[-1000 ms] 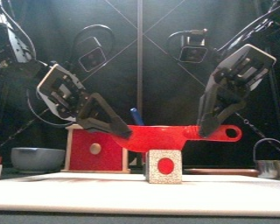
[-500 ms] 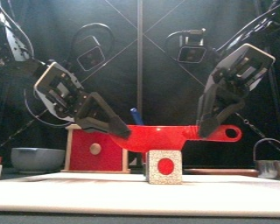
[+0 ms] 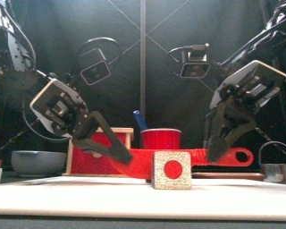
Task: Cut the sushi into 4 pieces with the knife
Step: Cut the sushi into 4 pieces
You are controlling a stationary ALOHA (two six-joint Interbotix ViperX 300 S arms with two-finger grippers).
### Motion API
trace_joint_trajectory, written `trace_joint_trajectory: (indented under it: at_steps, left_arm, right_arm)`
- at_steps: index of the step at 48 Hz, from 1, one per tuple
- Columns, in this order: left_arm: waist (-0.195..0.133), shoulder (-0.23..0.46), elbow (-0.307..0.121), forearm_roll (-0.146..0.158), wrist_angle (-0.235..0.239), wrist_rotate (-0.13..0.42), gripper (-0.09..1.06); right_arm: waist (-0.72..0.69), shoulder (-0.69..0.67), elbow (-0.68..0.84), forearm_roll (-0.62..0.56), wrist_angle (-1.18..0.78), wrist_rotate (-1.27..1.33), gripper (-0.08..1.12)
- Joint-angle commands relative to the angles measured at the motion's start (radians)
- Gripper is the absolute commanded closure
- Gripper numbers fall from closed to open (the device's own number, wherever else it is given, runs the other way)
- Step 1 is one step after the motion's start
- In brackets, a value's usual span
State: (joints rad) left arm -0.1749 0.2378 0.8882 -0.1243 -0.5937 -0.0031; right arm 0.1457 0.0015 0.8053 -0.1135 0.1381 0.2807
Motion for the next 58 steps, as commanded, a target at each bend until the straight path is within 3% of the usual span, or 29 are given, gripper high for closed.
trace_joint_trajectory:
  at_steps: [1,10,19,43,50,58]
  left_arm:
    - [-0.005,0.032,-0.006,-0.02,0.006,0.003,0.71]
    - [0.005,0.063,-0.023,-0.048,0.038,0.009,0.71]
    - [0.025,0.049,-0.034,-0.044,0.074,0.012,0.71]
    - [0.135,-0.012,-0.034,0.055,0.083,0.012,0.71]
    - [0.137,-0.043,-0.037,0.075,0.095,0.011,0.71]
    - [0.097,-0.117,-0.038,0.1,0.129,0.011,0.71]
  right_arm:
    - [0.002,0.017,-0.003,0.003,0.002,-0.002,0.96]
    - [-0.003,0.04,-0.006,-0.002,0.002,-0.002,0.96]
    - [-0.029,0.021,-0.008,-0.012,0.012,-0.003,0.96]
    - [-0.094,-0.028,-0.012,-0.048,0.029,-0.003,0.96]
    - [-0.087,-0.049,-0.031,-0.048,0.054,-0.003,0.96]
    - [-0.058,-0.109,-0.052,-0.041,0.101,-0.002,0.96]
